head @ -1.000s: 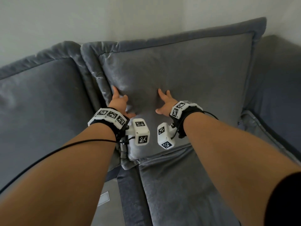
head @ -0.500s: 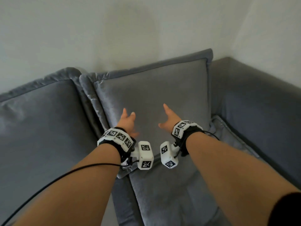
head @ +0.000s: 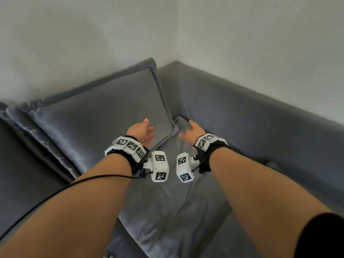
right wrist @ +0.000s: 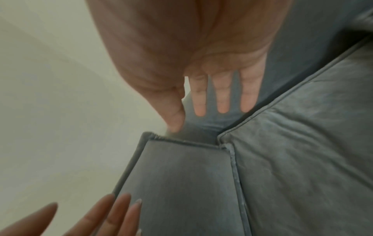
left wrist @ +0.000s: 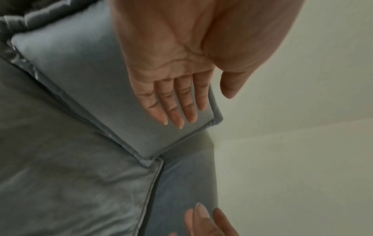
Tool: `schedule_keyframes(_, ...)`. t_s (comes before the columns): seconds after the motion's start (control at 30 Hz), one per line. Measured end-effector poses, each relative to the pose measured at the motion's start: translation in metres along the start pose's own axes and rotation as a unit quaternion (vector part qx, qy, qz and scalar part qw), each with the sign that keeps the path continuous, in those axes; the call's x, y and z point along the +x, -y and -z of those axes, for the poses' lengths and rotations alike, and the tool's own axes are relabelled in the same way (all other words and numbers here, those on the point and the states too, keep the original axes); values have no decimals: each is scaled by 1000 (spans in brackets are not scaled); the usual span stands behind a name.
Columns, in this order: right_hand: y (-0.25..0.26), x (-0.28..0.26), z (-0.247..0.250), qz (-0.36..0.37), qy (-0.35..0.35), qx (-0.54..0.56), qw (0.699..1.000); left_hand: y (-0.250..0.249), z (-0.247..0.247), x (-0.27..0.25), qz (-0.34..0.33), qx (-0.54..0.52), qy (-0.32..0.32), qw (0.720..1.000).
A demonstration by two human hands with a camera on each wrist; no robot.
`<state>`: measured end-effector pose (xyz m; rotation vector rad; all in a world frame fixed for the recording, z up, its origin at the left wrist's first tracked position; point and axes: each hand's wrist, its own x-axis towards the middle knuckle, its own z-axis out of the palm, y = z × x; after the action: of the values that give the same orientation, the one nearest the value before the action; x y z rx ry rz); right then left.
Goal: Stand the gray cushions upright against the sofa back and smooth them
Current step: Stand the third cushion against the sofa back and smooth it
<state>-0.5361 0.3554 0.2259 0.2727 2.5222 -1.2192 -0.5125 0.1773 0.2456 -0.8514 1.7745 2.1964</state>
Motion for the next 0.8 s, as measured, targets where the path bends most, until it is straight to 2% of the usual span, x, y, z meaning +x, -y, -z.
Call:
schedule_keyframes(0.3,-109,-78,106,-131,-107,112,979,45,-136,-67,15,86,120,989)
schedule_keyframes(0.5,-206,-125,136,-237,-150,199,939,101,-204,-104,31,163,182,969)
schedule_keyframes(0.67,-330,-164,141,-350,-178,253,884,164,-249,-133,72,224,219,947)
schedule_keyframes(0.8,-375,-212,149,-400,-183,278,854,214,-280,-156,96,262,244,929)
